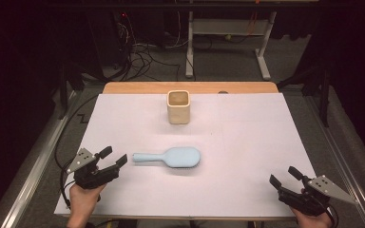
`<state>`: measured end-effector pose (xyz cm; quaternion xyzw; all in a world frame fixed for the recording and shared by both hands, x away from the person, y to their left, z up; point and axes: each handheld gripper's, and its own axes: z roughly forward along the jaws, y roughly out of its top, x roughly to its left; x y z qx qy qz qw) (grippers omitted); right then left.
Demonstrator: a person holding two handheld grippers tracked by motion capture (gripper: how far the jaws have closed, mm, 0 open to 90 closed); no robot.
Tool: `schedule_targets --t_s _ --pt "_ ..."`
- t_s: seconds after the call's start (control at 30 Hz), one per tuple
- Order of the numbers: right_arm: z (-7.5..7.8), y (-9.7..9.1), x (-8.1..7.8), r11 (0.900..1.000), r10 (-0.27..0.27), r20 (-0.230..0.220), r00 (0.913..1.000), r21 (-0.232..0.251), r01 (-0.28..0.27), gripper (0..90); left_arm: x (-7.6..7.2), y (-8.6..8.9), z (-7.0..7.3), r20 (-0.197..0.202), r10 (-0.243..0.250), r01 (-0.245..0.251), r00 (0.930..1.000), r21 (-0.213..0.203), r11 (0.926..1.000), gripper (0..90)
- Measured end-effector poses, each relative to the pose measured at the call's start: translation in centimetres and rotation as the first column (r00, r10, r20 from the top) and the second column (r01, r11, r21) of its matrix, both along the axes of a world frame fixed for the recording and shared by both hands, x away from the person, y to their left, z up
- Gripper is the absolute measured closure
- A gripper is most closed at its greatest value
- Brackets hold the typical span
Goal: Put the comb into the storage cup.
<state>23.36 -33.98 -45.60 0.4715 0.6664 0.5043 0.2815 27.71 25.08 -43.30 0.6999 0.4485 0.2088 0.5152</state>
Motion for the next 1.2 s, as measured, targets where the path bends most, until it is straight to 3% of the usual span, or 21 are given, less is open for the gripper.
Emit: schedule_targets --t_s 0.63,1.2 --pt "0.0 0.0 0.0 1.0 0.002 -0.002 1.0 0.0 -0.002 22.2 1.0 -1.7 0.3 0.011 -0.037 0.037 0.9993 0.007 0.9993 32.4" --pt "0.0 0.0 0.0 1.0 0.006 0.001 1.0 -0.002 -0.006 22.0 2.2 -3.6 0.3 -0.009 -0.076 0.076 0.9971 0.011 0.9971 32.6"
